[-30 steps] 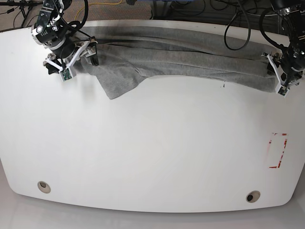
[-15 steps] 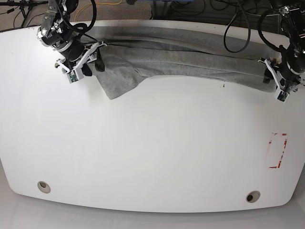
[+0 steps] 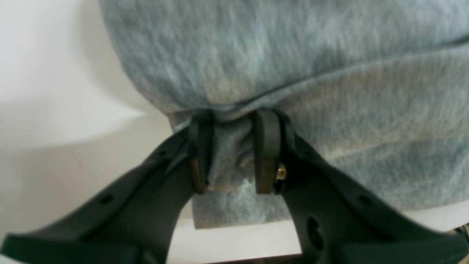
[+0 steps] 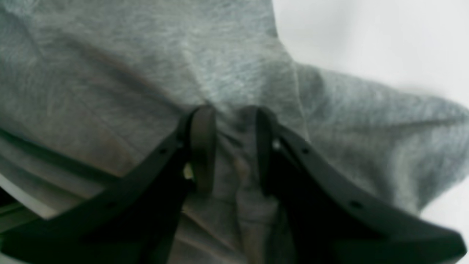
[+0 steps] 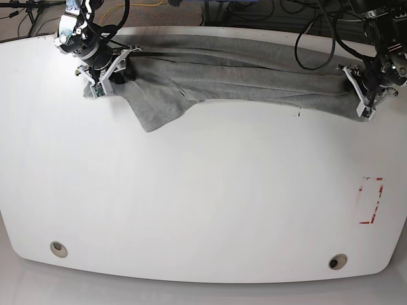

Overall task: Fold the T-shirt properly
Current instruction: 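Lower the folded shirt with both grippers and release it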

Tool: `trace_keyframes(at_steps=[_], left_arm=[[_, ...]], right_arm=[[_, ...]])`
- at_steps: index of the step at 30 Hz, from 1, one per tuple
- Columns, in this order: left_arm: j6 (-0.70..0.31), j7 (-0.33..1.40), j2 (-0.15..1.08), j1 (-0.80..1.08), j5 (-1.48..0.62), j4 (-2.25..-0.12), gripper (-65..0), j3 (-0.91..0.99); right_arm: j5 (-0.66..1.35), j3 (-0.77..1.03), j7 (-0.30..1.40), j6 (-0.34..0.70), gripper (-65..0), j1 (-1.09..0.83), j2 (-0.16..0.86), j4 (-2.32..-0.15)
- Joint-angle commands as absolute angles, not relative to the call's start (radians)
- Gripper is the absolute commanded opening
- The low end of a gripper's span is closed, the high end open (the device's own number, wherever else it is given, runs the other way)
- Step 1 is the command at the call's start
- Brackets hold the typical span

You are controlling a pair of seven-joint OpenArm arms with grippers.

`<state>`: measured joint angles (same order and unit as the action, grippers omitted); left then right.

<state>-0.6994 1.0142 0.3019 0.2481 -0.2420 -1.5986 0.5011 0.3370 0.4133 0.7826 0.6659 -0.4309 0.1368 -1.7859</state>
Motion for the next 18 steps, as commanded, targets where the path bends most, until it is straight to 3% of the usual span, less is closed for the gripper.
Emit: trace_keyframes(at_steps=[1, 18], left_arm=[[-0.698, 0.977, 0.312, 0.245, -0.211, -1.558, -48.8, 0.479], [-0.698, 0.917, 0.309, 0.041, -0.159, -1.34, -48.6, 0.421]], right_arm=[[0.329, 0.42, 0.771, 0.67, -46.5, -0.42, 0.156, -1.756], [0.328, 0.42, 0.68, 0.67, -46.5, -0.174, 0.268, -1.469]])
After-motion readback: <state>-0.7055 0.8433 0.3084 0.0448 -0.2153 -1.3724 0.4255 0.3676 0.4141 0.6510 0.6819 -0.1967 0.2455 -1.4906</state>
